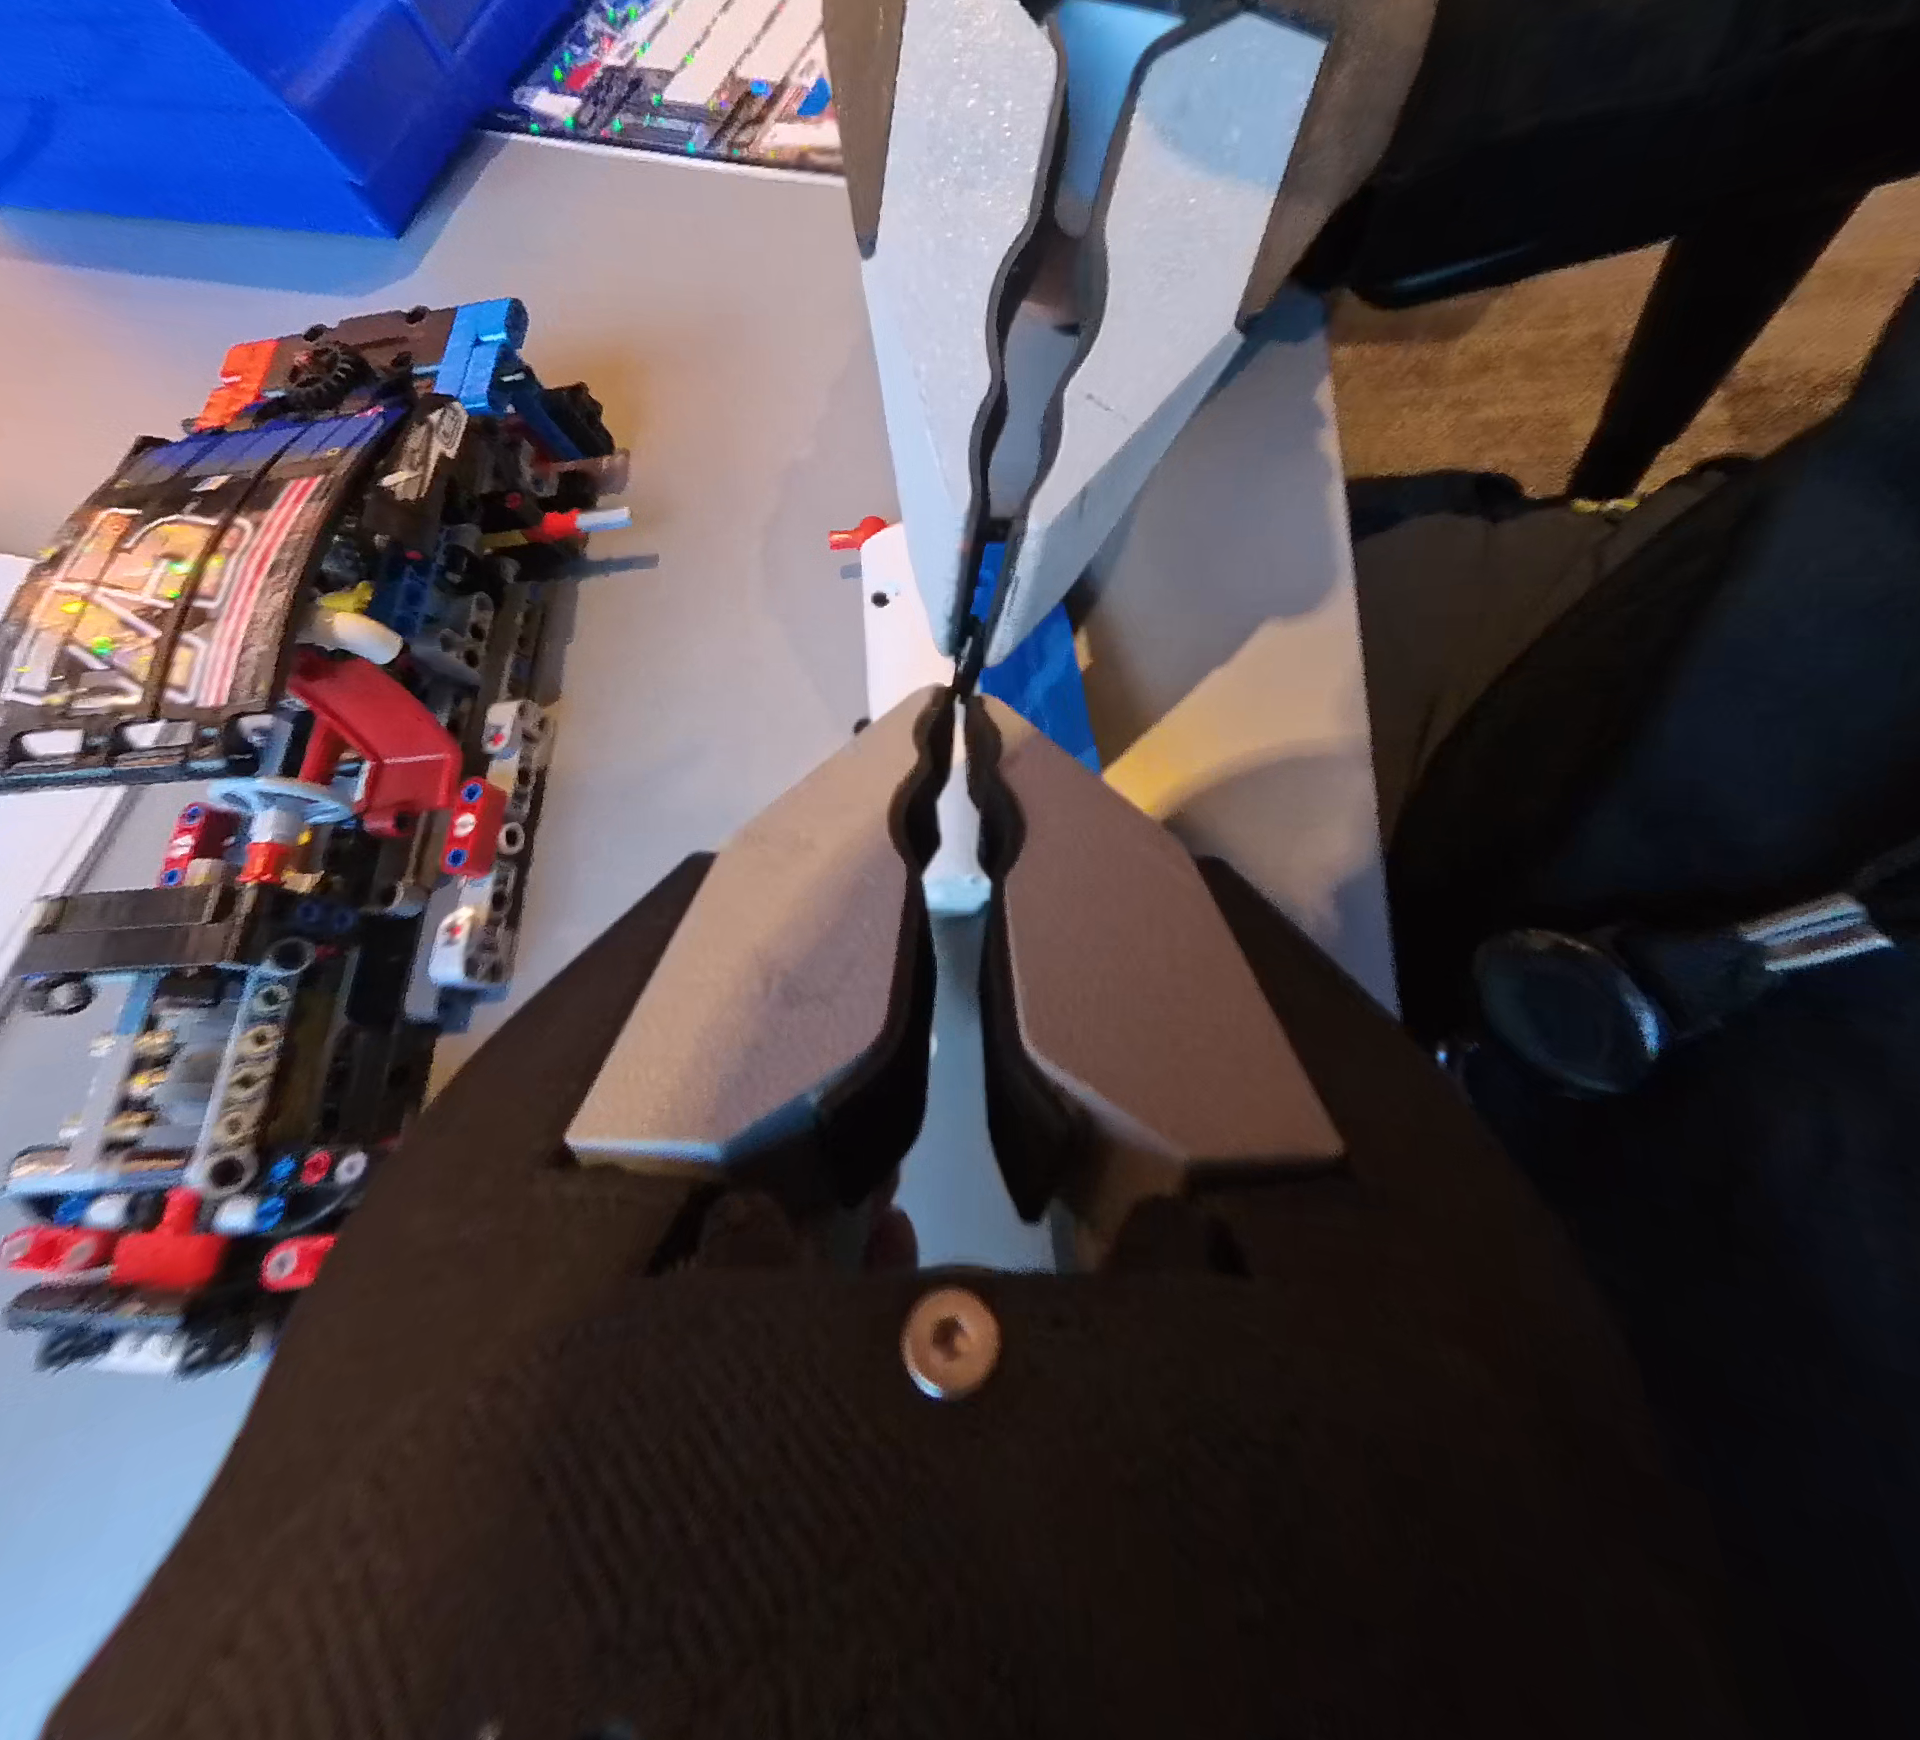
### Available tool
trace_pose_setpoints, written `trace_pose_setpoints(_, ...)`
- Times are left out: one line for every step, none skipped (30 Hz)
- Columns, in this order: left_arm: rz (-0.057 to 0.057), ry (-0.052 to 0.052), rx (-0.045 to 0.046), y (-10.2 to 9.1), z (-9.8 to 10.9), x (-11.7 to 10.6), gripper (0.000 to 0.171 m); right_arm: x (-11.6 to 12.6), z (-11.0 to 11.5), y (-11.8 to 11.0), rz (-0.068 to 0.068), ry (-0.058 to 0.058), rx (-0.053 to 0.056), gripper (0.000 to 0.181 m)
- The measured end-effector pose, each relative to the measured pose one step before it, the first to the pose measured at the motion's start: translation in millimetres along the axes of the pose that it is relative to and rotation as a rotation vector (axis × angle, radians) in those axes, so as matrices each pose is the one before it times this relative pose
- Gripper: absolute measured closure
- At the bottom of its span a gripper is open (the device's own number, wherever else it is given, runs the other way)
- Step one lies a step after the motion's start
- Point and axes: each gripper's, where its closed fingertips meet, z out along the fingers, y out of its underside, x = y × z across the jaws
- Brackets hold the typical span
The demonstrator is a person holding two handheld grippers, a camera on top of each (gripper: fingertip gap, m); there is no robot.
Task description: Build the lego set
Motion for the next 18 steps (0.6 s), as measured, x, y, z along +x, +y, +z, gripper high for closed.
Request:
trace_pose_setpoints(-0.0351,0.0498,0.01435,-1.33,0.65,4.45,0.171,-1.16,-1.11,-1.08,0.0231,-0.0186,0.0039,0.180)
trace_pose_setpoints(-0.0509,0.0510,-0.00760,-0.12,-0.02,2.90,0.171,-1.06,-0.01,-0.68,0.0313,-0.0117,-0.0015,0.180)
trace_pose_setpoints(-0.0171,0.0083,0.01355,-3.25,-1.56,-2.00,0.171,1.76,-1.87,-1.81,0.0122,0.0169,0.0054,0.181)
trace_pose_setpoints(0.0196,-0.0109,0.04464,-7.12,-2.65,-1.89,0.171,2.56,-4.92,-2.38,-0.0024,0.0253,0.0033,0.181)
trace_pose_setpoints(0.0339,-0.0088,0.03463,-6.38,-2.47,-0.61,0.162,4.05,-7.19,-0.82,0.0090,0.0282,-0.0094,0.180)
trace_pose_setpoints(0.0213,-0.0193,0.00457,-3.06,-1.68,-2.25,0.150,4.01,-8.67,1.42,0.0206,0.0214,-0.0140,0.180)
trace_pose_setpoints(0.0019,-0.0237,-0.01521,-0.23,-0.95,-3.23,0.145,3.18,-8.77,3.77,0.0336,0.0115,-0.0216,0.181)
trace_pose_setpoints(-0.0028,0.0127,-0.01862,0.52,1.36,1.50,0.141,1.79,-7.87,6.15,0.0400,0.0030,-0.0344,0.181)
trace_pose_setpoints(-0.0151,0.0158,-0.02904,2.11,3.89,1.02,0.129,0.90,-6.16,6.78,0.0350,0.0036,-0.0379,0.181)
trace_pose_setpoints(-0.0167,0.0066,-0.03727,3.65,5.41,-0.75,0.118,0.33,-4.30,6.62,0.0273,0.0077,-0.0401,0.181)
trace_pose_setpoints(-0.0085,0.0059,-0.04654,5.81,6.12,-1.13,0.114,0.25,-2.66,5.76,0.0189,0.0125,-0.0391,0.180)
trace_pose_setpoints(-0.0066,-0.0081,-0.04576,5.23,6.12,-2.84,0.110,-0.94,-0.84,4.42,0.0093,0.0099,-0.0340,0.180)
trace_pose_setpoints(0.0023,-0.0089,-0.03307,3.56,4.82,-2.09,0.111,-1.95,0.74,4.71,0.0067,0.0041,-0.0415,0.180)
trace_pose_setpoints(0.0074,0.0050,-0.01865,1.95,4.11,0.52,0.110,-0.60,1.75,5.12,0.0028,0.0125,-0.0464,0.180)
trace_pose_setpoints(0.0037,0.0140,-0.01954,1.96,3.61,1.91,0.107,0.24,2.17,4.13,-0.0067,0.0182,-0.0353,0.180)
trace_pose_setpoints(0.0019,0.0131,-0.01419,1.38,3.29,2.10,0.106,-0.11,2.38,2.92,-0.0079,0.0135,-0.0241,0.180)
trace_pose_setpoints(-0.0016,0.0030,-0.01399,1.75,3.32,0.52,0.107,-0.14,2.34,1.99,-0.0044,0.0099,-0.0132,0.180)
trace_pose_setpoints(-0.0012,0.0012,-0.01922,2.78,3.13,0.42,0.108,-0.44,2.34,1.46,-0.0015,0.0059,-0.0055,0.180)
